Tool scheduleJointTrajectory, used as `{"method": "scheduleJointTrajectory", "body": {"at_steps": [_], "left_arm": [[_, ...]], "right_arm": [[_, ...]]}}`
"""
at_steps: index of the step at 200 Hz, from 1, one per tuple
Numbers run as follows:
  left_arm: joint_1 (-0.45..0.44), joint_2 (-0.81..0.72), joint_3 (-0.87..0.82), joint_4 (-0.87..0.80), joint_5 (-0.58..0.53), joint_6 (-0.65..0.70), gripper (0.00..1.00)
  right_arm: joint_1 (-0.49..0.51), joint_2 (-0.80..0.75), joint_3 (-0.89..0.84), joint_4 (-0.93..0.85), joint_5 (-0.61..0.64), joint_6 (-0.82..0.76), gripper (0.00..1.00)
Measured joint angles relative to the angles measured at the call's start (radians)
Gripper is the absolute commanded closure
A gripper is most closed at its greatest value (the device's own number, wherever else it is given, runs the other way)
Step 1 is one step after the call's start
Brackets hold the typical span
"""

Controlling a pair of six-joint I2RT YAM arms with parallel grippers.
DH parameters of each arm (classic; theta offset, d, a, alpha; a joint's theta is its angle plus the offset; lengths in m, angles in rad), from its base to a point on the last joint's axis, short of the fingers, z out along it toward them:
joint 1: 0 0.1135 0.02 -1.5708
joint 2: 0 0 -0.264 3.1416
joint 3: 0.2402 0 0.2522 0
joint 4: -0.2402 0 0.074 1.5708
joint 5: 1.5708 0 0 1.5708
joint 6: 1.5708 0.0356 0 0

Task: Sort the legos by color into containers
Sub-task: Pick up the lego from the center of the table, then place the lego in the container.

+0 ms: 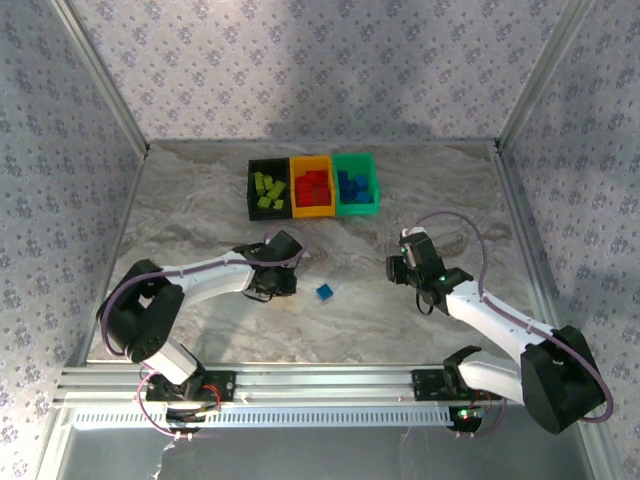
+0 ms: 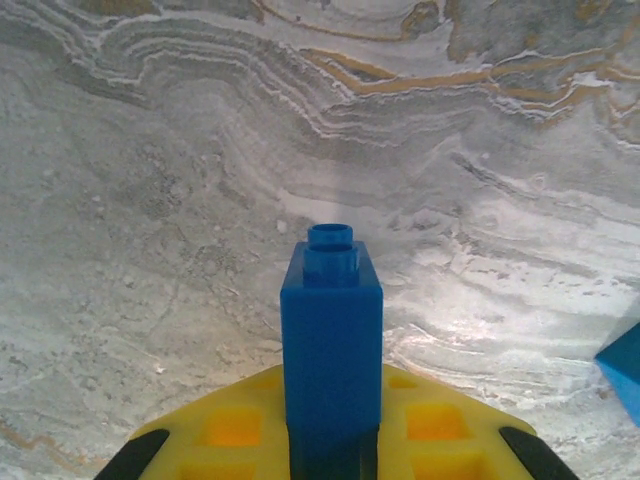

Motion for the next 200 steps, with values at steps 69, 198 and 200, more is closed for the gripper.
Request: {"method": "scheduleJointTrajectory", "body": {"at_steps": [69, 198, 200], "left_arm": [[-0.014, 0.000, 0.048, -0.017, -0.022, 0.001, 0.87], [-0.009, 0.557, 0.997, -0.138, -0.020, 0.203, 0.86], [-0.009, 0.575, 1.025, -0.145, -0.020, 0.210, 0.86]], "right_arm": [[0.000, 0.000, -0.002, 0.000, 0.000, 0.000, 0.39], [-0.004, 0.000, -0.004, 0.000, 0.000, 0.000, 0.39], [-0.005, 0.000, -0.004, 0.000, 0.000, 0.000, 0.39]]}}
